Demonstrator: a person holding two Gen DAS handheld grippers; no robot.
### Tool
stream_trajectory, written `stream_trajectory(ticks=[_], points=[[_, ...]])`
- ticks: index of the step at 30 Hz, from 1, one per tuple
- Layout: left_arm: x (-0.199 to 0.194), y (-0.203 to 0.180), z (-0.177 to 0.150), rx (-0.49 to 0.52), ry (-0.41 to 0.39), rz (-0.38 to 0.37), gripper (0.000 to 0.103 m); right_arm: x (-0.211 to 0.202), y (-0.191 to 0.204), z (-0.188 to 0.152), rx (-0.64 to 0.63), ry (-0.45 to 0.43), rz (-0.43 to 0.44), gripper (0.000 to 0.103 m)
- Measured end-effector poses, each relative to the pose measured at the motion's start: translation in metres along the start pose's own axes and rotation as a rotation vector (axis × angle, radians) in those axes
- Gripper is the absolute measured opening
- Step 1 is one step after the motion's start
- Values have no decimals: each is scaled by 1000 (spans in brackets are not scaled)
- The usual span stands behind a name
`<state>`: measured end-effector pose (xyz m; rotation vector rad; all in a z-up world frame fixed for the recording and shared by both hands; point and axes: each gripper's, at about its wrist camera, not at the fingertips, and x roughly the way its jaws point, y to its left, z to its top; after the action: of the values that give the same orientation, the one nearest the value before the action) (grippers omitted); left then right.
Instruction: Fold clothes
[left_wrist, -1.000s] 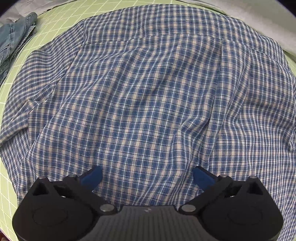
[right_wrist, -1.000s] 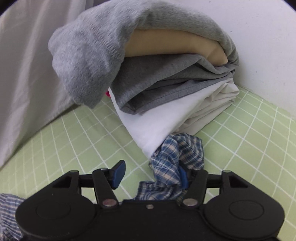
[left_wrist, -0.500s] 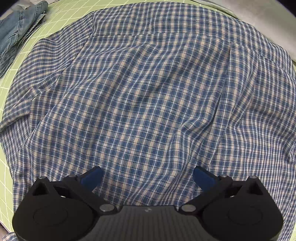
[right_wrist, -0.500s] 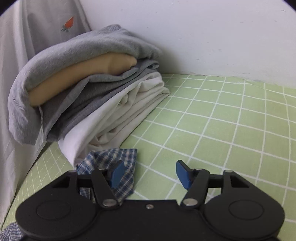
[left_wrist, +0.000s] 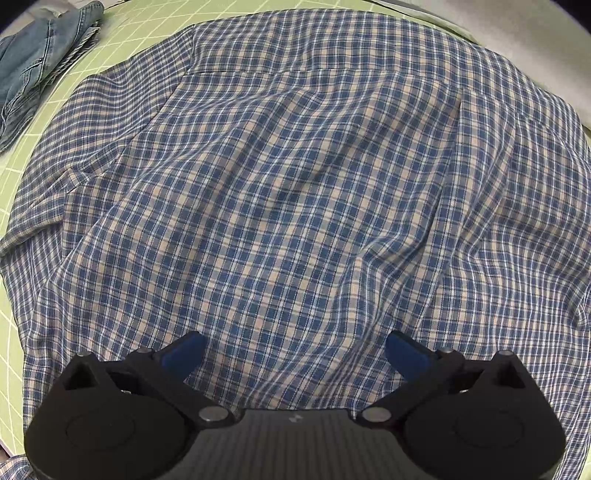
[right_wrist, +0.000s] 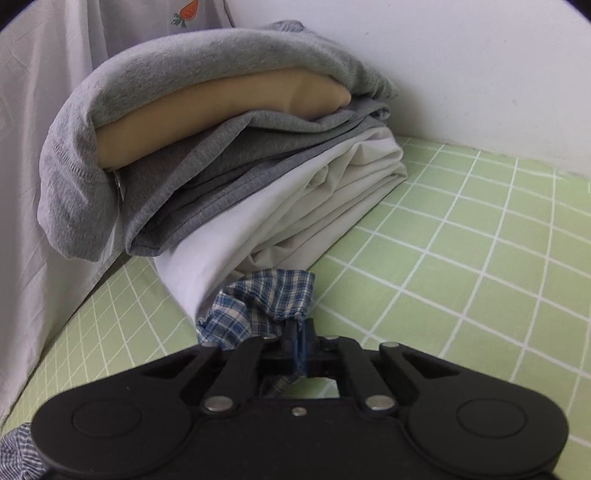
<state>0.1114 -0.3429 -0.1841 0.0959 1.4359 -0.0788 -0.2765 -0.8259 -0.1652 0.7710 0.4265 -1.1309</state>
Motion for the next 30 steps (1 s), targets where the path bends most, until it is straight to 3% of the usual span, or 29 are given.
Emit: stream_trajectory(ticks=[3, 8, 10, 14, 16, 18, 21, 26, 29, 30], points=[[1, 3, 3, 2, 1, -1, 103, -28, -9, 9, 30, -39, -45, 1], [-2, 7, 6, 2, 3, -1, 103, -75, -8, 28, -41, -70, -165, 1], [-2, 8, 4, 4, 3, -2, 103, -74, -14, 27, -60, -41, -203, 2], [-5, 9, -2, 7, -3, -4, 103, -38, -45, 4, -9, 97, -327, 26], [-6, 9, -5, 4, -5, -3, 103, -45, -55, -2, 82, 91, -312, 31], [-7, 9, -8, 6, -3, -3, 103, -55, -56, -4, 145, 51, -251, 52], [-13, -3, -6, 53, -17, 0, 103, -51, -46, -5, 161, 58, -178, 58], [-36, -35, 2, 148, -112, -29, 103, -31, -15, -6, 126, 95, -183, 76], [-40, -51, 9, 178, -133, -51, 103, -13, 2, -5, 93, 128, -239, 74], [-37, -55, 9, 177, -127, -56, 103, -8, 4, -4, 92, 131, -263, 62]])
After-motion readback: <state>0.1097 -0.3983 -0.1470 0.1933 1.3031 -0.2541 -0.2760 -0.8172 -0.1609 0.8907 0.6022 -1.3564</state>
